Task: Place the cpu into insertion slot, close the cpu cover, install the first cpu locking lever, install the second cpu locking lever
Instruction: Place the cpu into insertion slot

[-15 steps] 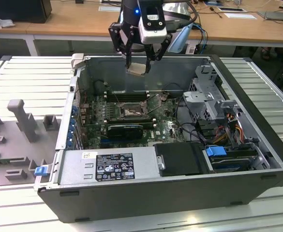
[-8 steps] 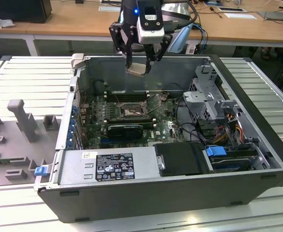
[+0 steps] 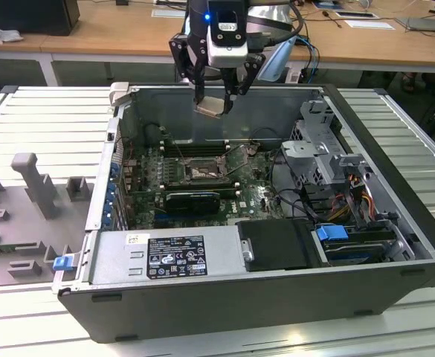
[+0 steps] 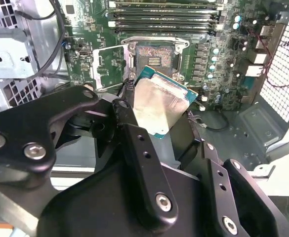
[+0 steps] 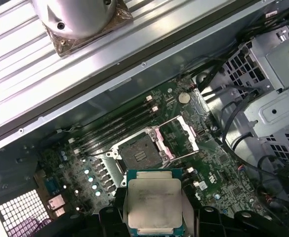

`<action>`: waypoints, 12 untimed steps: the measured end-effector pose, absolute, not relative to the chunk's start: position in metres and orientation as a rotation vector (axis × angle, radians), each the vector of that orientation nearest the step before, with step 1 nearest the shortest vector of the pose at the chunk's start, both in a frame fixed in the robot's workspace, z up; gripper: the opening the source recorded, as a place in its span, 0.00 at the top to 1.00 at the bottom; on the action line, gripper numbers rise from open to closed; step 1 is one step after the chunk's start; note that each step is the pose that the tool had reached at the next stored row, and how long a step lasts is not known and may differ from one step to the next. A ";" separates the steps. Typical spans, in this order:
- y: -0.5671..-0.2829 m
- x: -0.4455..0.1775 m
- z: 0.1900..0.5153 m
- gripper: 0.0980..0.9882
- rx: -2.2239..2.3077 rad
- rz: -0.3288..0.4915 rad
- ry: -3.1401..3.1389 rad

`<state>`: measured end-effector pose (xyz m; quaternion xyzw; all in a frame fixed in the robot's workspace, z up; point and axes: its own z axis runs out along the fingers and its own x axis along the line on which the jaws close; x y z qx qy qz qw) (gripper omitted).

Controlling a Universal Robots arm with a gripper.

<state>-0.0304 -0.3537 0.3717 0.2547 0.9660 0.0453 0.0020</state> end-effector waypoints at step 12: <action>-0.354 -0.030 0.372 0.52 0.900 0.142 2.999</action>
